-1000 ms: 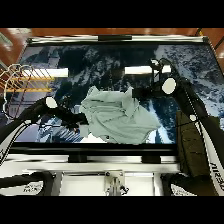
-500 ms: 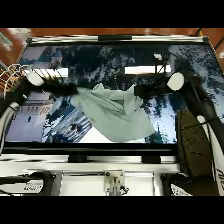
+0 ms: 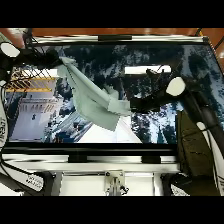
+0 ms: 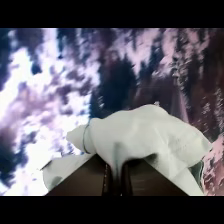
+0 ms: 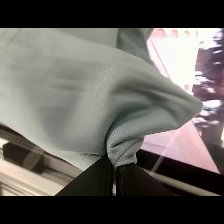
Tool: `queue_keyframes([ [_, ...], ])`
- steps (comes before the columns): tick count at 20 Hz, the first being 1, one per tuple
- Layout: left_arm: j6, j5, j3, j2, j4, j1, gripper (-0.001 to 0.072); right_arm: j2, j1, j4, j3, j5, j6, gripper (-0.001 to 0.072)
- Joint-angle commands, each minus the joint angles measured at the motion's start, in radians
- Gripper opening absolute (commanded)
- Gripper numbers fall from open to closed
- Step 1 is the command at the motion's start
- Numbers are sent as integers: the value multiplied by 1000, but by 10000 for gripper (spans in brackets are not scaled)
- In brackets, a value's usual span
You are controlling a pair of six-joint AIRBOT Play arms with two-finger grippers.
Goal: Fold the shirts.
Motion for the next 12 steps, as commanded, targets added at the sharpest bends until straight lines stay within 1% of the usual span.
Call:
queue_keyframes([
  [1,-34,-136,44,-118,-68,10,86,-94,12,52,-32,-171,20,65],
  [2,-34,-189,44,-137,-77,10,244,-121,12,67,-32,-235,20,64],
  [3,-34,-238,44,-145,-82,12,495,-137,12,71,-32,-296,20,64],
  [4,-34,-276,46,-144,-82,19,604,-146,12,71,-32,-351,19,64],
  [6,-37,-381,88,-135,-82,45,603,-146,4,70,-29,-420,18,64],
  [8,-58,-524,143,-105,-80,84,591,-144,-13,70,-15,-406,11,64],
  [10,-57,-584,128,-32,-63,117,454,-140,-23,58,-15,-390,-35,64],
  [12,-40,-584,31,59,43,106,454,-140,-26,19,-16,-364,-42,64],
])
